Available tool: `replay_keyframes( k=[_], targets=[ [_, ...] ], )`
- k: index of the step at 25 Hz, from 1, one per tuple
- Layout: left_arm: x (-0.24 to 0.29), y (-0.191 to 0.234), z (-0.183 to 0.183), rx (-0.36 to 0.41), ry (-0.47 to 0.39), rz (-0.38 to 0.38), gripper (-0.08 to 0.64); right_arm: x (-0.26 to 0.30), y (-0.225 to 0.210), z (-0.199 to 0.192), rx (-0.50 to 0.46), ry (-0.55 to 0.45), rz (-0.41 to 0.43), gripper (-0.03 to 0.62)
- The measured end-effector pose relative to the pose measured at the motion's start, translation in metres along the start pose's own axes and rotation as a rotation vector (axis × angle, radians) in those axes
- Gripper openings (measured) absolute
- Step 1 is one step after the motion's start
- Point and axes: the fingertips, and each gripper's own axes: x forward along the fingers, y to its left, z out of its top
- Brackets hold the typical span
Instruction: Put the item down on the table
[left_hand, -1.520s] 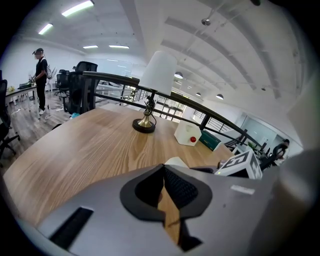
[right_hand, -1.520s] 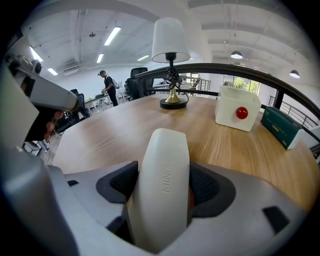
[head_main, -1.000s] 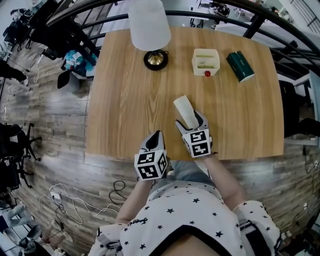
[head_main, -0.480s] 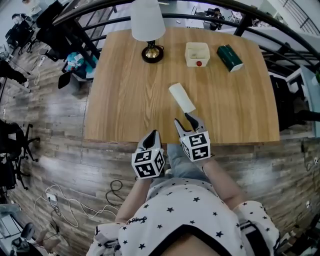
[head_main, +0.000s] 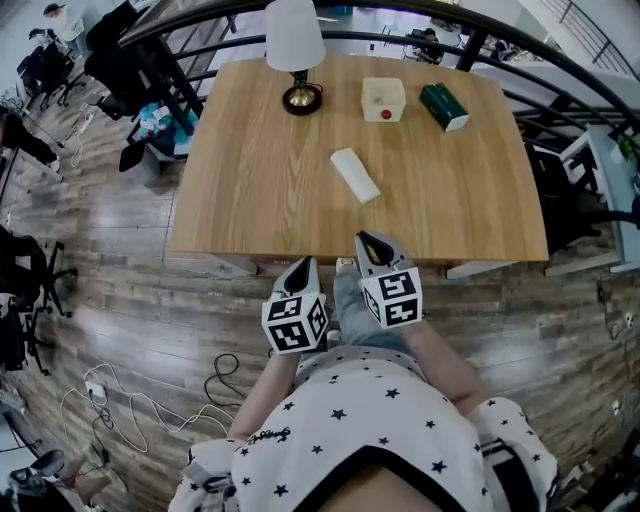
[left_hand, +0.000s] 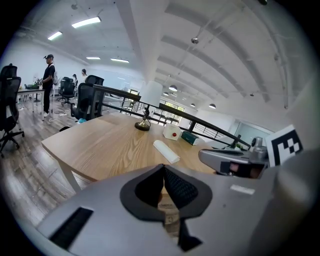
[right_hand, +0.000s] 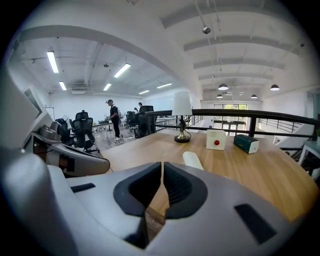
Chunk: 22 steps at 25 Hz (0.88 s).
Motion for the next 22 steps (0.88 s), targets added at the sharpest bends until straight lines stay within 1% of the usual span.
replay_keyframes(
  k=[3, 11, 16, 20, 22],
  targets=[
    [-0.012, -0.006, -0.006, 0.01, -0.01, -0.008, 0.014, -0.018, 0.007, -0.003, 0.001, -0.017, -0.001, 0.002],
    [-0.04, -0.013, -0.019, 0.015, -0.038, -0.011, 0.014, -0.058, 0.031, -0.008, 0.006, -0.053, 0.046, -0.005],
    [-0.048, -0.019, -0.022, 0.046, -0.044, -0.031, 0.014, -0.067, 0.037, -0.007, 0.005, -0.076, 0.041, -0.005],
    [-0.053, -0.016, -0.019, 0.031, -0.05, -0.028, 0.014, -0.071, 0.039, -0.003, 0.028, -0.081, 0.045, -0.005],
    [-0.052, -0.017, -0.018, 0.031, -0.051, -0.03, 0.014, -0.074, 0.038, -0.002, 0.011, -0.082, 0.041, -0.006]
  ],
)
